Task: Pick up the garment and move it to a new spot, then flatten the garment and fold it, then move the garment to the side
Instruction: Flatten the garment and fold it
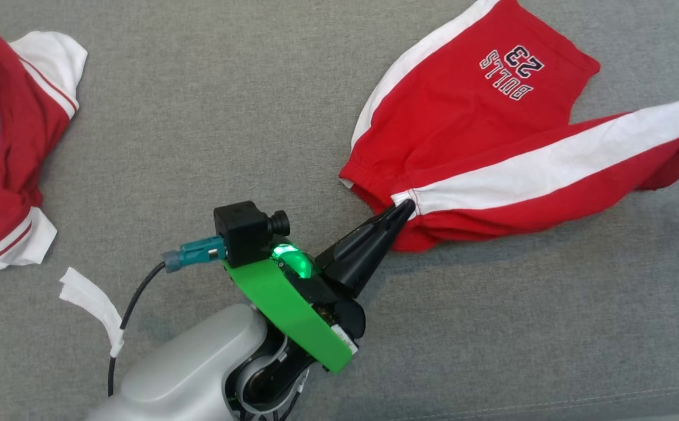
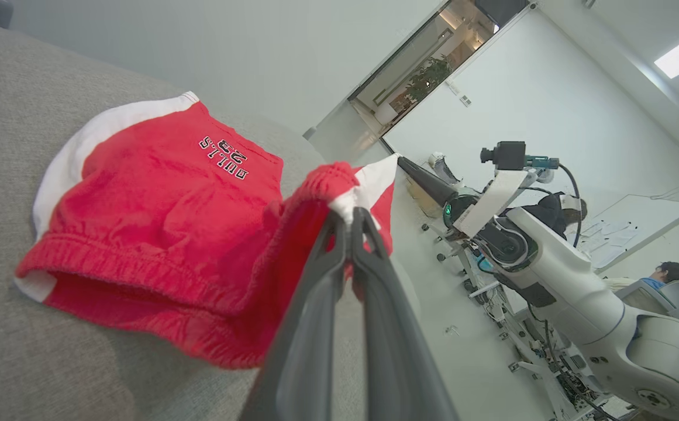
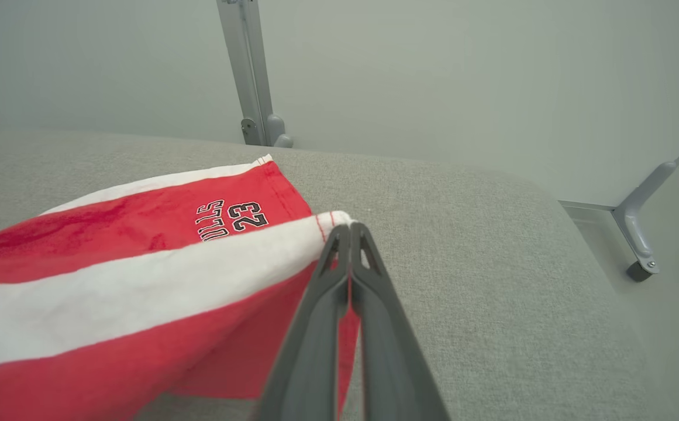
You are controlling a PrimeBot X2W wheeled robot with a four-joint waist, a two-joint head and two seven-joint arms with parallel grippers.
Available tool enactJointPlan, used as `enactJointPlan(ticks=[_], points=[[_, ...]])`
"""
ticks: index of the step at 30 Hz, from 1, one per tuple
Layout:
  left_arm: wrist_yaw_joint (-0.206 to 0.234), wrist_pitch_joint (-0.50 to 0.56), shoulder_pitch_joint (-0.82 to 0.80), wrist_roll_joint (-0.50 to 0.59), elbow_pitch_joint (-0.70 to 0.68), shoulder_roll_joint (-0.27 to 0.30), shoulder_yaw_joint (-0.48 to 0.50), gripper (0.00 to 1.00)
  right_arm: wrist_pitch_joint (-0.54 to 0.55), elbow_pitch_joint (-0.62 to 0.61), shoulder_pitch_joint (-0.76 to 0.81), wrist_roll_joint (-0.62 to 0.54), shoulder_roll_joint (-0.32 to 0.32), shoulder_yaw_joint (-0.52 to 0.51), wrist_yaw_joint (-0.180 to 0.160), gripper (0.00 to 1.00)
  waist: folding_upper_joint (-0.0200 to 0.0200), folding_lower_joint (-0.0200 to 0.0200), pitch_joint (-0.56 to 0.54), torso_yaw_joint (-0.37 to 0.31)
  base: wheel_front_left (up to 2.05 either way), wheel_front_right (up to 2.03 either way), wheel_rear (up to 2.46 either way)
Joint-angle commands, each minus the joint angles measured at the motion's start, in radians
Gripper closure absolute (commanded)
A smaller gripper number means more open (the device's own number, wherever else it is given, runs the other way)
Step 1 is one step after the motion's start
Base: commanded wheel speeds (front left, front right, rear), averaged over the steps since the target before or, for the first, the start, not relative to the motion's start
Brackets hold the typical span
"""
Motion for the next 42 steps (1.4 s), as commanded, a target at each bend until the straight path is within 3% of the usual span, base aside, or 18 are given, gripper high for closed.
enactJointPlan(ticks=[1,9,15,20,29,30,31,32,33,37,42], points=[[0.002,-0.003,-0.016,-0.018,0.005,-0.005,0.004,1.00,0.014,0.011,-0.033,0.006,-0.008,0.005,-0.001,1.00,-0.0001,0.0001,0.047,0.047,0.00,0.00,0.00],[0.002,-0.003,-0.067,-0.134,0.039,-0.081,0.026,1.00,0.119,0.126,-0.305,-0.004,-0.065,0.093,-0.001,1.00,-0.0001,0.0001,0.129,0.125,0.00,0.00,0.00],[0.002,-0.003,-0.097,-0.203,0.084,-0.136,0.064,1.00,0.184,0.232,-0.516,-0.027,-0.067,0.197,-0.001,1.00,-0.0001,0.0001,0.188,0.165,0.00,0.00,0.00],[0.002,-0.003,-0.120,-0.196,0.124,-0.171,0.094,1.00,0.202,0.320,-0.658,-0.060,-0.072,0.300,-0.001,1.00,-0.0001,0.0001,0.233,0.196,0.00,0.00,0.00],[0.002,-0.003,-0.131,-0.139,0.172,-0.222,0.136,1.00,0.118,0.471,-0.832,-0.113,-0.070,0.455,-0.001,1.00,-0.0001,0.0001,0.273,0.231,0.00,0.00,0.00],[0.002,-0.003,-0.130,-0.136,0.177,-0.224,0.136,0.93,0.108,0.491,-0.843,-0.111,-0.064,0.468,-0.001,0.89,-0.0001,0.0001,0.273,0.233,0.00,0.00,0.00],[0.002,-0.003,-0.127,-0.134,0.182,-0.226,0.135,0.73,0.098,0.509,-0.850,-0.108,-0.058,0.483,-0.001,0.75,-0.0001,0.0001,0.272,0.233,0.00,0.00,0.00],[0.002,-0.003,-0.124,-0.132,0.189,-0.226,0.134,0.36,0.087,0.526,-0.857,-0.106,-0.054,0.496,-0.001,0.49,-0.0001,0.0001,0.269,0.233,0.00,0.00,0.00],[0.002,-0.003,-0.121,-0.127,0.195,-0.227,0.136,0.01,0.068,0.541,-0.866,-0.107,-0.050,0.507,-0.001,0.00,-0.0001,0.0001,0.265,0.232,0.00,0.00,0.00],[0.002,-0.003,-0.108,-0.084,0.214,-0.222,0.142,0.00,-0.002,0.591,-0.874,-0.104,-0.030,0.533,-0.001,0.00,-0.0001,0.0001,0.240,0.223,0.00,0.00,0.00],[0.002,-0.002,-0.064,0.145,0.332,-0.201,0.176,0.00,-0.140,0.670,-0.815,-0.076,0.002,0.536,-0.001,0.00,-0.0001,0.0001,0.164,0.199,0.00,0.00,0.00]])
